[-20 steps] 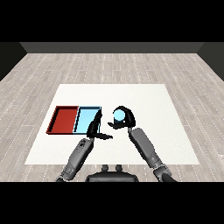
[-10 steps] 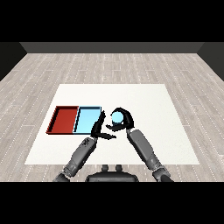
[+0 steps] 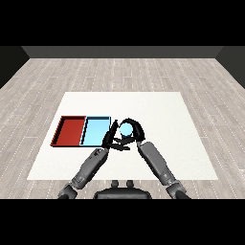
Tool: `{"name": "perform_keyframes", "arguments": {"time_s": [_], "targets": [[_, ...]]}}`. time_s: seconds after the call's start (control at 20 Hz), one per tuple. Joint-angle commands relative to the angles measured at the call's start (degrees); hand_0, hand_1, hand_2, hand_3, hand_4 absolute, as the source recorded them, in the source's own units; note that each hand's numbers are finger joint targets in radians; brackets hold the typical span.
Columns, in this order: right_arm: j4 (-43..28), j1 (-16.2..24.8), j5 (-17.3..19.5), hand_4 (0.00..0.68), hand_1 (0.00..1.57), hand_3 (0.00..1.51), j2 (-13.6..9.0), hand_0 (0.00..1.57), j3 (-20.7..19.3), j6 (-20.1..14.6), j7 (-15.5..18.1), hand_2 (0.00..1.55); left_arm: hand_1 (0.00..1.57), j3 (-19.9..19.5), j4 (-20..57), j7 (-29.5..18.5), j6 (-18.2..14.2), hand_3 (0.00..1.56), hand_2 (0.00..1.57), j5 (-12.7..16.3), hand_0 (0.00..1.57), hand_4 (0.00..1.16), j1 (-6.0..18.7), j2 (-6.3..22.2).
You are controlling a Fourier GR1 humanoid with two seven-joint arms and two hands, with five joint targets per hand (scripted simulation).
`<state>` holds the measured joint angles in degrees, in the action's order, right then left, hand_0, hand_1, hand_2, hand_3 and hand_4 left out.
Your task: Pick the blue can and put it in the blue box
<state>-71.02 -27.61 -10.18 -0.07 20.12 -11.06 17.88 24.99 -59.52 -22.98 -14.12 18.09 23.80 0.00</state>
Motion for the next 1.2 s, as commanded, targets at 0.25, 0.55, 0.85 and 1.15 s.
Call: {"name": "perform_keyframes", "arguments": {"time_s": [0.25, 0.55, 0.85, 1.15], "targets": [[-1.9, 0.4, -3.2, 0.620, 1.43, 1.39, 0.1, 1.43, 7.6, -5.7, 0.5, 1.43, 0.00, 0.6, 0.1, -1.5, -1.2, 0.00, 0.00, -0.8, 0.00, 0.00, -0.5, 0.0], [-1.6, 0.0, -0.1, 0.620, 1.39, 1.39, 0.1, 1.39, 8.0, -5.5, -1.5, 1.44, 0.00, 4.1, 2.5, -2.7, -2.2, 0.00, 0.00, 3.6, 0.00, 0.00, 3.5, 0.0], [-1.4, -4.2, -2.9, 0.604, 1.42, 1.39, 0.1, 1.42, 11.7, -7.2, -2.4, 1.44, 0.41, 7.0, 2.2, 4.4, -14.6, 0.29, 0.56, -6.5, 0.41, 0.57, 6.3, 0.0], [0.6, -6.4, -4.6, 0.599, 1.45, 1.40, 0.0, 1.45, 12.6, -8.8, -1.5, 1.46, 0.21, 11.0, 5.9, 5.8, -17.2, 0.00, 0.30, -15.5, 0.21, 0.30, 7.2, 1.8]]}}
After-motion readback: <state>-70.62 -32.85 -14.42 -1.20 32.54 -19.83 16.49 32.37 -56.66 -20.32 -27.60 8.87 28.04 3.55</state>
